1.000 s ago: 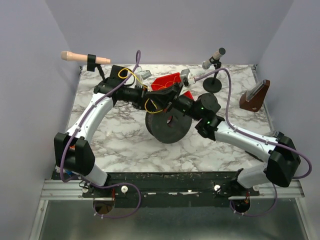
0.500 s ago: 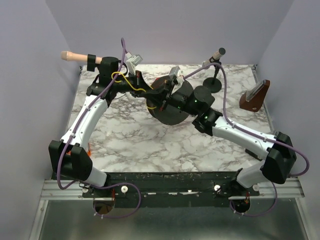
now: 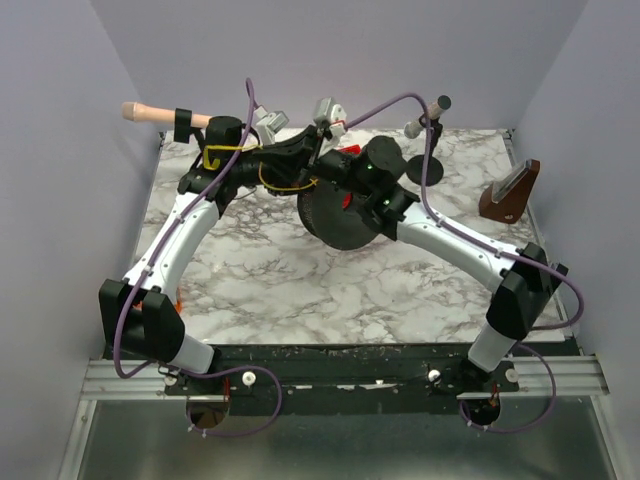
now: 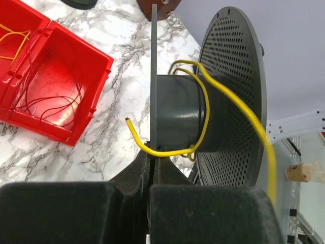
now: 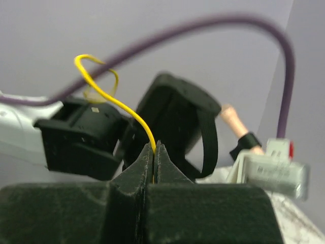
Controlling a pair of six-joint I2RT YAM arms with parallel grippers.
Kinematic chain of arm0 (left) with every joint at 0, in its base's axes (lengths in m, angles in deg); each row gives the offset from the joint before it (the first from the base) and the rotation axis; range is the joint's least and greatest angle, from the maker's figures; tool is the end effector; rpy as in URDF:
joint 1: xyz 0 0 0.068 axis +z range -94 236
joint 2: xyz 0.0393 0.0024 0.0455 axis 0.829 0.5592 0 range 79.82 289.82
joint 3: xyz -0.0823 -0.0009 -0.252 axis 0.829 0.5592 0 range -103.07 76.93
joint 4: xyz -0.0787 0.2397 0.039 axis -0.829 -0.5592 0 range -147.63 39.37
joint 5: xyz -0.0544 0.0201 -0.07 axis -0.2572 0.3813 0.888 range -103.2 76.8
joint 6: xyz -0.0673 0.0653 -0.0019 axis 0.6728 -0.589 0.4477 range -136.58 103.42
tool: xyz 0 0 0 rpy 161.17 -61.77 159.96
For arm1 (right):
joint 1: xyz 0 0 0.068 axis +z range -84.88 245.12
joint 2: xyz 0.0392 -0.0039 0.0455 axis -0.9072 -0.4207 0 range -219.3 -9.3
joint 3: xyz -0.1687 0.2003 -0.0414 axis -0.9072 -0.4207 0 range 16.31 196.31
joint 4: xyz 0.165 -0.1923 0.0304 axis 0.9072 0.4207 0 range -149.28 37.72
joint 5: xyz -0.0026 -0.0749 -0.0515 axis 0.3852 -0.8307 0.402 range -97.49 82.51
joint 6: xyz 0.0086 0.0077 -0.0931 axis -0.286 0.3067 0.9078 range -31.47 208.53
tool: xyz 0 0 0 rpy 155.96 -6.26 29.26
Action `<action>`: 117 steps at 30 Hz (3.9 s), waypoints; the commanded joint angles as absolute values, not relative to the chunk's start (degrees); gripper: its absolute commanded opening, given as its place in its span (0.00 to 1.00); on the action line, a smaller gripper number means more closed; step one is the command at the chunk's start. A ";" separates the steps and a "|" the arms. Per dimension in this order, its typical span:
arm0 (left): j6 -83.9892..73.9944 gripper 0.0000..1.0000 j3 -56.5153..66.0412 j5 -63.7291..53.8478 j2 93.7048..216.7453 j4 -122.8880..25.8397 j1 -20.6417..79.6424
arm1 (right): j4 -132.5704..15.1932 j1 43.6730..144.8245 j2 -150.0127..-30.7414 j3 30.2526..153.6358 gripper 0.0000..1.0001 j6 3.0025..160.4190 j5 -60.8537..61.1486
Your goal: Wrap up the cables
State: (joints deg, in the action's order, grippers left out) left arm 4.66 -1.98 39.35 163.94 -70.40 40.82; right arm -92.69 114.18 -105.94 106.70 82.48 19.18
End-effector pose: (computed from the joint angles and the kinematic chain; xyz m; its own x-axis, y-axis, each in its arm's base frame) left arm 0.3206 -0.1564 0.3533 -0.6891 -0.0412 -0.7235 0.6481 0.4114 -0.6408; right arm 0.2505 0.3469 0.4698 0.1987 0.3727 -0.9064 -0.9630 0.2459 -0.1100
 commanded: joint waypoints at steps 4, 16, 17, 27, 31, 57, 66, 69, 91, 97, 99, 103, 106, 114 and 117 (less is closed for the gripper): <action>13.46 0.00 1.33 46.02 162.88 -59.18 41.93 | -94.62 114.34 -104.75 101.39 0.01 80.79 23.00; 33.69 0.00 -0.58 51.84 163.40 -34.63 51.34 | -89.79 114.25 -99.84 92.09 0.01 76.39 34.70; 34.04 0.00 -1.46 51.58 163.58 -34.54 52.04 | -88.48 114.17 -98.43 90.42 0.01 77.79 34.43; 32.04 0.00 -3.14 51.22 163.85 -38.23 55.47 | -91.87 111.98 -82.44 67.66 0.01 78.70 24.16; 30.01 0.00 -1.65 51.83 162.09 -40.17 57.32 | -104.07 106.18 -78.65 56.42 0.01 68.60 22.83; -13.98 0.00 -4.80 55.97 156.46 -85.91 54.09 | -124.25 82.17 -88.48 54.61 0.01 47.65 23.09; -33.28 0.00 -3.59 53.43 155.94 -103.02 48.80 | -115.01 82.35 -95.34 74.12 0.01 48.89 28.27; -30.82 0.00 -1.73 52.72 155.75 -99.94 46.87 | -114.04 84.27 -95.43 77.38 0.01 49.85 29.33; -25.27 0.00 -5.07 45.78 158.30 -97.29 40.88 | -93.24 90.08 -89.02 79.15 0.01 81.82 48.50; -29.49 0.00 -6.30 41.13 158.66 -100.55 40.80 | -74.87 92.10 -89.01 82.66 0.08 101.42 49.19; -30.29 0.00 -6.48 39.10 158.39 -100.29 40.88 | -70.56 92.98 -89.28 83.63 0.11 106.08 49.02; -31.34 0.00 -6.57 37.17 158.13 -100.20 40.62 | -69.13 93.25 -89.01 83.37 0.22 109.88 48.06; -33.18 0.00 -6.04 34.27 157.95 -100.11 40.36 | -68.43 93.25 -88.84 83.28 0.39 111.55 46.39; -35.65 0.00 0.02 27.41 157.08 -95.37 39.65 | -66.75 93.25 -89.63 84.07 0.56 113.22 40.68; -35.65 0.00 1.52 24.69 157.34 -93.53 39.04 | -65.79 93.25 -89.98 85.12 0.60 112.70 36.38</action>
